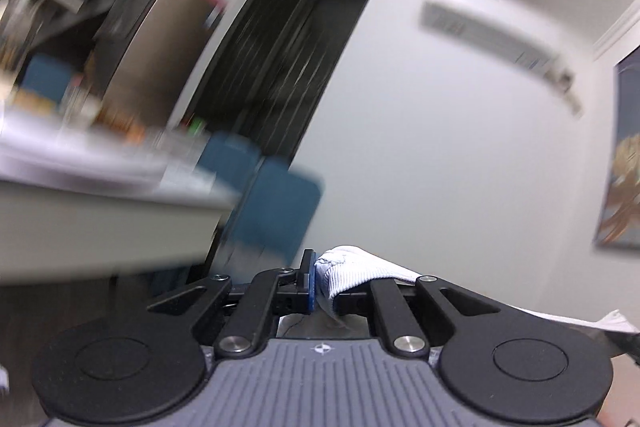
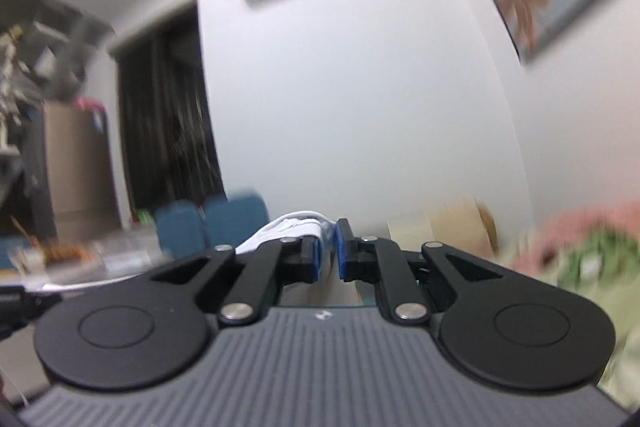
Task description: Fold clothes
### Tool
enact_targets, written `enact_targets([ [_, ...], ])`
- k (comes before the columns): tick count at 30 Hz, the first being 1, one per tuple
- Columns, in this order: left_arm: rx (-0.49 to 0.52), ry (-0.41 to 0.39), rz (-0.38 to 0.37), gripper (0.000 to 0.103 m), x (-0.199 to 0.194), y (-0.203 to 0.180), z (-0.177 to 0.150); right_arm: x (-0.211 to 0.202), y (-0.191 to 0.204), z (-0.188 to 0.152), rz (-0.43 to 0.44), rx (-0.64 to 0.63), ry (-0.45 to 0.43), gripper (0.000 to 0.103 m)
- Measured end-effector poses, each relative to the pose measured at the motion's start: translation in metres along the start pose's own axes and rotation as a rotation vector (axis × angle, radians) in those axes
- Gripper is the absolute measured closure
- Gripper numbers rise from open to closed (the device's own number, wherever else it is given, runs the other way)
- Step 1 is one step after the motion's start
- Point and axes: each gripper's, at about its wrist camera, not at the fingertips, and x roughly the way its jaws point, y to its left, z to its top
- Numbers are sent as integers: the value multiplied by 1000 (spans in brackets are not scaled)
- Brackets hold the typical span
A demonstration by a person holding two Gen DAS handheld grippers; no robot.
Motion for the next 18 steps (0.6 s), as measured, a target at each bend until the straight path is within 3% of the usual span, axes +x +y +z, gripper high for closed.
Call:
enact_targets([
  [5,16,-63,-107,95,-44,-35,111,-60,38,119,66,-16,-127,91],
  [10,43,-123,-168,95,-96,-66,189,-114,65,210,115,-19,-155,91],
  [14,95,-126,-192,95,-111,-91,213,-132,67,249,107,-41,-163,91],
  [18,118,-63,-191,95,-87,-107,205,-112,54,242,72,-64,-108,91],
])
